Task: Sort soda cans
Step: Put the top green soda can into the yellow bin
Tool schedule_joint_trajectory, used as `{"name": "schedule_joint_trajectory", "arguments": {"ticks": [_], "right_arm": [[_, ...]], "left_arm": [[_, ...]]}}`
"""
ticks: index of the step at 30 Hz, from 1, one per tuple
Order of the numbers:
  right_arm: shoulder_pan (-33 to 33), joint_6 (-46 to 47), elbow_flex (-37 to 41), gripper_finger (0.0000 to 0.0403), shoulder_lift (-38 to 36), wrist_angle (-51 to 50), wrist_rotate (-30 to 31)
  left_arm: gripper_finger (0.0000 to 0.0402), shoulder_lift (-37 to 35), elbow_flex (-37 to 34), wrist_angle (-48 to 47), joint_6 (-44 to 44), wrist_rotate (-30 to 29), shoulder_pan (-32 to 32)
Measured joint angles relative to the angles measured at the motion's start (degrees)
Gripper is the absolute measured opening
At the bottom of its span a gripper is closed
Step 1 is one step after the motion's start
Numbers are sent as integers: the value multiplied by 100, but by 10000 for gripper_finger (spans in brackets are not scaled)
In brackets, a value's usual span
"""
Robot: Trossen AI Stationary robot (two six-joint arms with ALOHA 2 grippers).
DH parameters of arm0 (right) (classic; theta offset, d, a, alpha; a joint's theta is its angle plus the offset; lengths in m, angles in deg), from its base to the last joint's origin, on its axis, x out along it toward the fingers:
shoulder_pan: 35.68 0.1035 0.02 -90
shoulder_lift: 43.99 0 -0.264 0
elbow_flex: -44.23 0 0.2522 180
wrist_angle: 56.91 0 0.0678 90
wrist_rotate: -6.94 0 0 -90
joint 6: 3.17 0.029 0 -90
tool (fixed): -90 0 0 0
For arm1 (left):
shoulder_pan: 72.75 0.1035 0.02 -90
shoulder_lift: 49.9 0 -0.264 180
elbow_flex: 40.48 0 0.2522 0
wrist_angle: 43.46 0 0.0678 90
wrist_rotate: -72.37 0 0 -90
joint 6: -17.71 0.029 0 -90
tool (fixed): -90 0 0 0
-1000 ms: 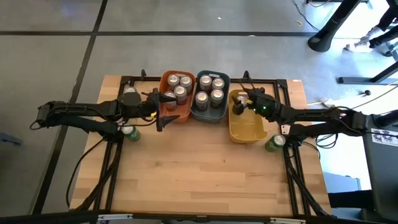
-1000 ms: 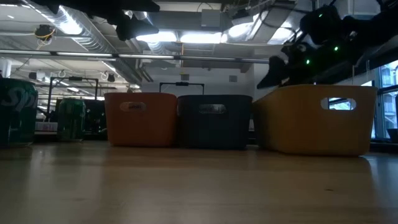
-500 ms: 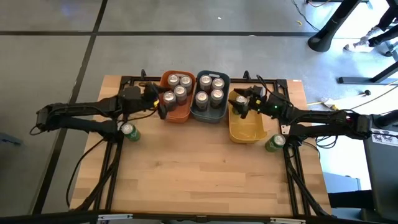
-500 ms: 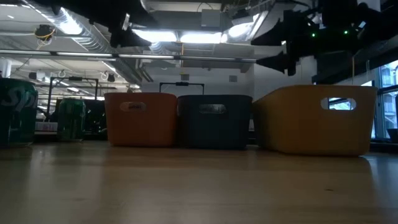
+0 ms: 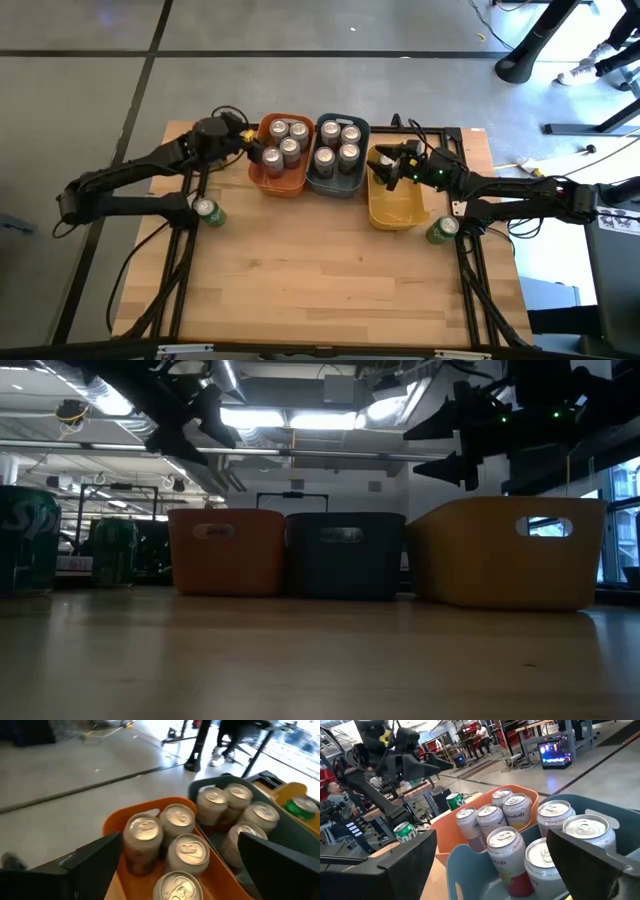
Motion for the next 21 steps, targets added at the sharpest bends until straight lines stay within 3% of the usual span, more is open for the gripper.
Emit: {"name": "schedule_joint_trajectory", "arguments": {"ticks": [8, 21], "right_arm": [[0, 2, 0, 376, 0, -96, 30], [0, 114, 0, 376, 0, -229, 58]], "left_arm": [[386, 304, 663, -690, 302, -152, 240], [386, 1727, 1663, -2440, 552, -234, 1180]]}}
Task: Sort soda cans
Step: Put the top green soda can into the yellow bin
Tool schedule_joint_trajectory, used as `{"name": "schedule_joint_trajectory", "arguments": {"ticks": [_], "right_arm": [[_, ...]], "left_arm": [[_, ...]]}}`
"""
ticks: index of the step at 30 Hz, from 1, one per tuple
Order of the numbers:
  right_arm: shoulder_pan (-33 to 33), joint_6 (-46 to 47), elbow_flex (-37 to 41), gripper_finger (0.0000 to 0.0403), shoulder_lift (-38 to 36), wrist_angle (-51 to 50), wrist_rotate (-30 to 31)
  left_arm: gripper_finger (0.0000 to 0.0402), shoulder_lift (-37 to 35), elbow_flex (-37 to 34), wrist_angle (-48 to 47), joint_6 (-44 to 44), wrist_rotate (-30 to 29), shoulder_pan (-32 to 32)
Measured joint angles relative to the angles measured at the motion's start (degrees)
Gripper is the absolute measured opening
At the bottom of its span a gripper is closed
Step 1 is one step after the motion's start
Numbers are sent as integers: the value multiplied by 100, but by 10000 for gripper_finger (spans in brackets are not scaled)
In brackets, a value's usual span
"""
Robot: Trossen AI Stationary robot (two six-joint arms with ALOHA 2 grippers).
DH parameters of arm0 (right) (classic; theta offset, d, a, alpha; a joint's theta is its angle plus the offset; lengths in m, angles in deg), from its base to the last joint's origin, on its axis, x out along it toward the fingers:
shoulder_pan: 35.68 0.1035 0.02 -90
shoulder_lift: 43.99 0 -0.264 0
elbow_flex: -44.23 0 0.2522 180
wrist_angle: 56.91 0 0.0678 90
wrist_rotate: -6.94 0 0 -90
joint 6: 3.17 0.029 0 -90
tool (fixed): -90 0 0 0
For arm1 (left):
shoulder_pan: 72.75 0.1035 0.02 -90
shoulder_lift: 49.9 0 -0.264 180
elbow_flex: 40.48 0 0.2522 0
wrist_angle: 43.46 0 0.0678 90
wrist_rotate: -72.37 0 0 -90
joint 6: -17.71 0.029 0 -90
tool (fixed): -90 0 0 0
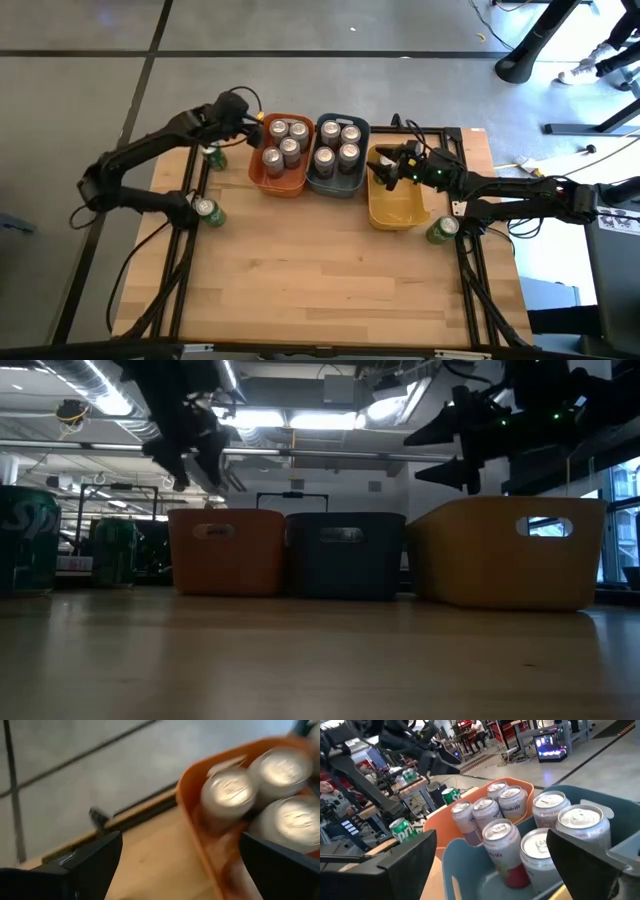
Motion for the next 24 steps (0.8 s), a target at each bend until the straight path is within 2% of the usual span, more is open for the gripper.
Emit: {"name": "schedule_joint_trajectory", "arguments": {"ticks": [11, 20, 24], "right_arm": [[0, -2, 2, 376, 0, -108, -3], [0, -4, 2, 376, 0, -94, 146], [0, -4, 2, 376, 0, -92, 144]], "left_arm": [[386, 376, 37, -1444, -709, 4, 492], [386, 376, 37, -2518, -282, -123, 835], [386, 393, 37, -2710, 56, -170, 874]]}}
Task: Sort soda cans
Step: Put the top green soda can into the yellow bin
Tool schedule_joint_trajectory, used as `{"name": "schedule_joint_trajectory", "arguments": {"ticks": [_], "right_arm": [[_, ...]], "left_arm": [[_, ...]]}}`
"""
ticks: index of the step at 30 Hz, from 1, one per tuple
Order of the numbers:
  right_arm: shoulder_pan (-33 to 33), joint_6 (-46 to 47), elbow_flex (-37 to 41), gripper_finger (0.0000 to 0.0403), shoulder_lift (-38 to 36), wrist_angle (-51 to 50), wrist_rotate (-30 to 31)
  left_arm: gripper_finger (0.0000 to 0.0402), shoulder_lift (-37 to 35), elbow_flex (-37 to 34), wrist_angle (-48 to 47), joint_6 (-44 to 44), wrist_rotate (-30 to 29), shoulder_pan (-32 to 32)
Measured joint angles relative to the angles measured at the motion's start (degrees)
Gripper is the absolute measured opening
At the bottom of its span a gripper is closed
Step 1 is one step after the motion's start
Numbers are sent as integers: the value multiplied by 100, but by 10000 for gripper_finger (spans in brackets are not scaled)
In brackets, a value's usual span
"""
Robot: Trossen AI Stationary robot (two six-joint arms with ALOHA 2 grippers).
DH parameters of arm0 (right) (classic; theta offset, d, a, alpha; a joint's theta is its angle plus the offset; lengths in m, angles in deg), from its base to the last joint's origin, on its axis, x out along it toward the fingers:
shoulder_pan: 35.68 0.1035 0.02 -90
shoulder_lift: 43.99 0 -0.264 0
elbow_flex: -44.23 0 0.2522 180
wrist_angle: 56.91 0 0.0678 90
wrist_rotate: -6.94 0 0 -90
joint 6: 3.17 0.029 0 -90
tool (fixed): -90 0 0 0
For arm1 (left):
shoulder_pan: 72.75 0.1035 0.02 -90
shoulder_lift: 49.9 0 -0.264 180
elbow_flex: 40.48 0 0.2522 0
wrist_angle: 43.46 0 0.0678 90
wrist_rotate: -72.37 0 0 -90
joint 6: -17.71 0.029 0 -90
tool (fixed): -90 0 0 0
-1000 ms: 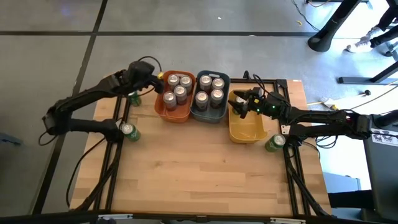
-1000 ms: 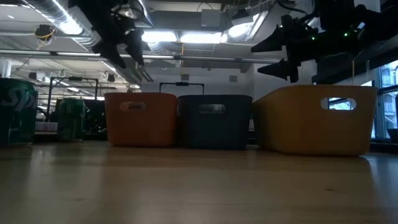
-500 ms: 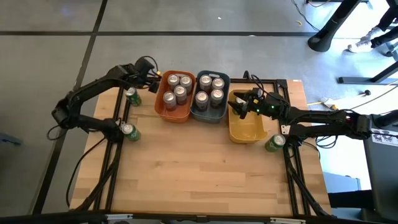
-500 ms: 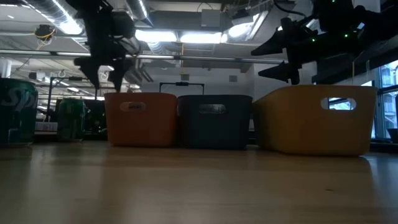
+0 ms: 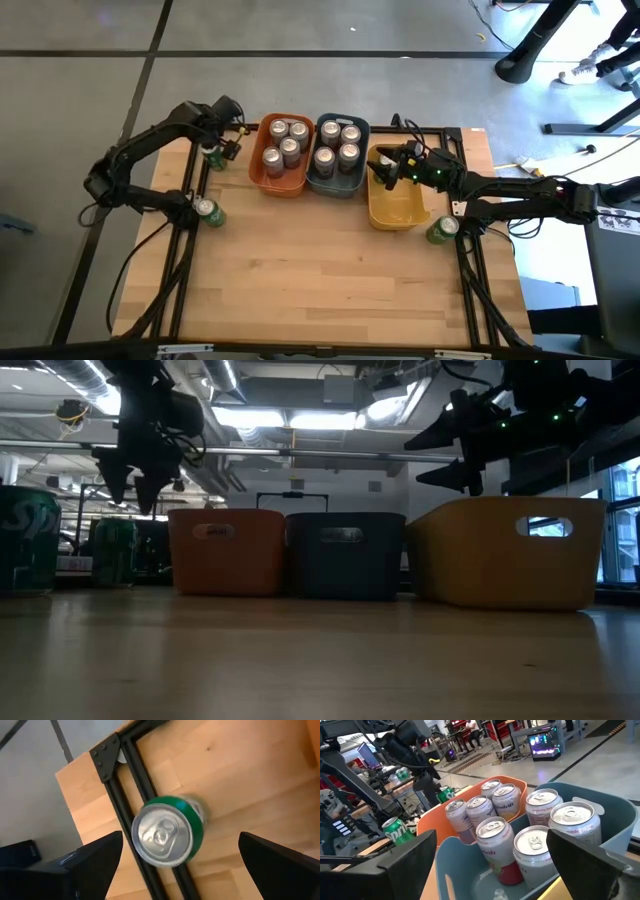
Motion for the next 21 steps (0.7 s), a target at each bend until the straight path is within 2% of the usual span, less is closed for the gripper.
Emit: {"name": "schedule_joint_trajectory", "arguments": {"ticks": [5, 14, 21], "right_arm": [[0, 0, 2, 376, 0, -3, 0], [0, 29, 2, 376, 0, -4, -27], [0, 42, 2, 376, 0, -4, -199]], "left_arm": [[386, 185, -2, -219, 102, -144, -75], [386, 769, -125, -424, -468, -1096, -267], [386, 1040, -128, -283, -626, -1230, -286]]}}
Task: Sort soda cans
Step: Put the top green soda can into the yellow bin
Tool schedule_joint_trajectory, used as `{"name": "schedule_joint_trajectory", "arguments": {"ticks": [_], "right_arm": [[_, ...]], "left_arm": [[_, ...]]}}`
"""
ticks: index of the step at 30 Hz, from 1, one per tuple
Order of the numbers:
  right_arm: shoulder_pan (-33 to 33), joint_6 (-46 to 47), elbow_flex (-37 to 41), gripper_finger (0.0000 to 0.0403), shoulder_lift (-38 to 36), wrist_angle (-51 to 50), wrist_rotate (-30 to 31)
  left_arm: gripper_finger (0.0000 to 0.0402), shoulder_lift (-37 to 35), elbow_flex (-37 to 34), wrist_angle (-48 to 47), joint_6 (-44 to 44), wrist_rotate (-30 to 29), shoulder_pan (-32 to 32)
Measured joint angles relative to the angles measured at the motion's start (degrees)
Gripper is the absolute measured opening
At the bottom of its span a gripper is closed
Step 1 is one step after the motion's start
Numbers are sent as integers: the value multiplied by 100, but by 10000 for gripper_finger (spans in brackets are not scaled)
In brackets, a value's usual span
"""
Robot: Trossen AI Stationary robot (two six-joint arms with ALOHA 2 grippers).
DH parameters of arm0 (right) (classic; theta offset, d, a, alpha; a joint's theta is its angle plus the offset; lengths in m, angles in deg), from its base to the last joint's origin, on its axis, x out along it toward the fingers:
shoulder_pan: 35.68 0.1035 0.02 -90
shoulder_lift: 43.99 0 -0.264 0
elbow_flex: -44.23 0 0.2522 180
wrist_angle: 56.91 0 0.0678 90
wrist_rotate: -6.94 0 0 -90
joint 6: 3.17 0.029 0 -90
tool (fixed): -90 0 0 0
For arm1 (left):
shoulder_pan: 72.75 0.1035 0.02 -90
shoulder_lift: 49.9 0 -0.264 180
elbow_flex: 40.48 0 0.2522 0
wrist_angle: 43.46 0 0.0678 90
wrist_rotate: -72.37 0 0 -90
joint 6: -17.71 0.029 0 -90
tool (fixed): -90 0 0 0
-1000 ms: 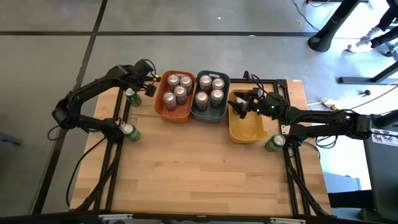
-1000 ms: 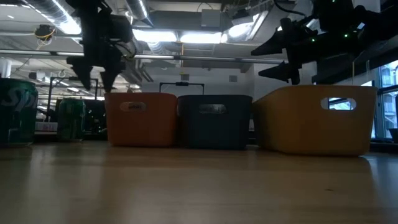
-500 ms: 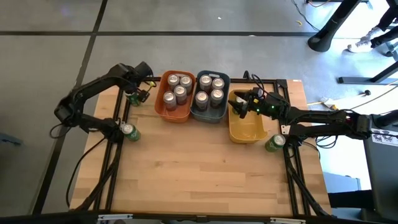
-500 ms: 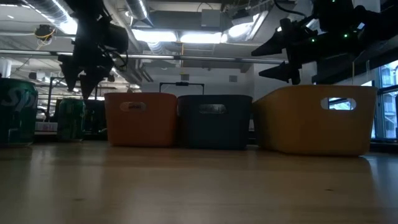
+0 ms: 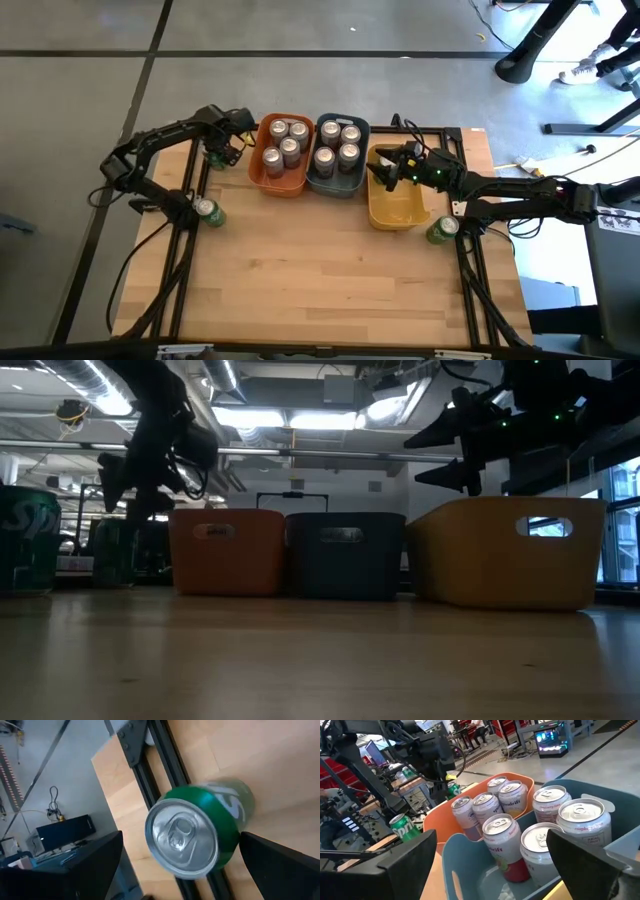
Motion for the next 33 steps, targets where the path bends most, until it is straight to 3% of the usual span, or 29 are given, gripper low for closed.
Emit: {"name": "schedule_joint_trajectory", "arguments": {"ticks": [25, 33], "right_arm": [[827, -348, 0, 376, 0, 23, 413], [826, -348, 0, 376, 0, 46, 413]], "left_arm": [[386, 40, -635, 1071, 359, -225, 0], [387, 23, -622, 1005, 886, 621, 10]]}}
